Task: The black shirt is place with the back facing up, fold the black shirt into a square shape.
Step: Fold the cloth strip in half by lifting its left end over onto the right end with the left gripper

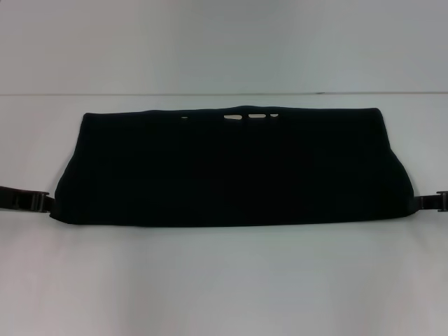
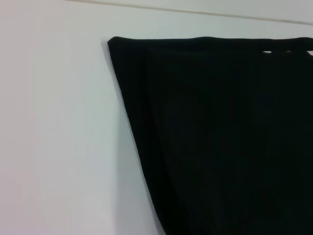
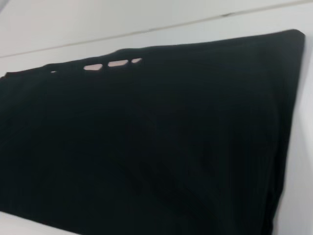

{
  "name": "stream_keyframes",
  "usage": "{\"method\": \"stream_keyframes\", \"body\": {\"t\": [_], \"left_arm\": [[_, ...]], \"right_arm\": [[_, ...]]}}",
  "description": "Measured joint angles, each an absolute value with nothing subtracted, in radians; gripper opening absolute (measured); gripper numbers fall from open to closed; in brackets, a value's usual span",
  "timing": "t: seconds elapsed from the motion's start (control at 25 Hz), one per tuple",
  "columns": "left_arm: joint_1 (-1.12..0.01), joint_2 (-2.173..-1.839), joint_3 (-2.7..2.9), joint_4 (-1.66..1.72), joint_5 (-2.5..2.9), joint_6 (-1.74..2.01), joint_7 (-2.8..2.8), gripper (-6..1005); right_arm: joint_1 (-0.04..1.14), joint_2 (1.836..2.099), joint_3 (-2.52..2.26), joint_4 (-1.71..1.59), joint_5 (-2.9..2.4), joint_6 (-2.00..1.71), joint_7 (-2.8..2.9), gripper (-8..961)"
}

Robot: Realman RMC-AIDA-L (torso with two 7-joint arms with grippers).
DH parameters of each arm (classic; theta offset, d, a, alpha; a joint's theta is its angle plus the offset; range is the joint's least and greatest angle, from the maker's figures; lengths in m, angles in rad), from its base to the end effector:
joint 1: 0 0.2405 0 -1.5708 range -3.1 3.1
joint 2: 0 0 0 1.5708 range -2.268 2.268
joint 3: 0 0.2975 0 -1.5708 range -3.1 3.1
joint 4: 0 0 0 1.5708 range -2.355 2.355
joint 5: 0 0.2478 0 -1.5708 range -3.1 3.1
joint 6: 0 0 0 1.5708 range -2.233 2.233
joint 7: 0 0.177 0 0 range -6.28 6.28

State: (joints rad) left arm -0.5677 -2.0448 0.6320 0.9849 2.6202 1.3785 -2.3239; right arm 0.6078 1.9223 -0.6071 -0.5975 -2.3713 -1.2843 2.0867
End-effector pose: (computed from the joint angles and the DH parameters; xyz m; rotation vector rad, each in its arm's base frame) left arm -0.3759 0.4286 0.0395 -2.1315 -1.4741 -0.0120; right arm 0.3911 0.4368 0.0179 -2.2452 1.4746 0.2373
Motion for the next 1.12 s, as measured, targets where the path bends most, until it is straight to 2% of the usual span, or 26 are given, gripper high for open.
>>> {"method": "stream_keyframes", "body": {"t": [0.24,0.44,0.48,0.56,0.68,0.92,1.0,1.12], "left_arm": [[-0.575,-2.031,0.623,0.994,2.622,1.388,-2.355,0],[-0.578,-2.013,0.59,1.018,2.623,1.448,-2.391,151],[-0.578,-2.008,0.585,1.021,2.623,1.476,-2.401,225],[-0.581,-1.998,0.571,1.022,2.627,1.528,-2.419,372],[-0.593,-1.981,0.534,0.992,2.646,1.637,-2.466,496],[-0.616,-1.972,0.493,0.866,2.639,1.675,-2.543,735],[-0.629,-1.971,0.47,0.811,2.637,1.665,-2.558,813],[-0.649,-1.971,0.432,0.739,2.636,1.647,-2.584,838]], "right_arm": [[0.585,1.93,-0.544,-0.712,-2.368,-1.396,2.098,238],[0.582,1.934,-0.47,-0.748,-2.331,-1.469,2.054,345],[0.583,1.936,-0.466,-0.745,-2.319,-1.471,2.039,366],[0.589,1.943,-0.465,-0.734,-2.301,-1.459,2.01,468],[0.602,1.952,-0.47,-0.704,-2.289,-1.426,1.971,621],[0.647,1.958,-0.475,-0.672,-2.287,-1.373,1.947,825],[0.664,1.964,-0.475,-0.672,-2.287,-1.37,1.937,931],[0.683,1.967,-0.48,-0.672,-2.287,-1.373,1.93,930]]}}
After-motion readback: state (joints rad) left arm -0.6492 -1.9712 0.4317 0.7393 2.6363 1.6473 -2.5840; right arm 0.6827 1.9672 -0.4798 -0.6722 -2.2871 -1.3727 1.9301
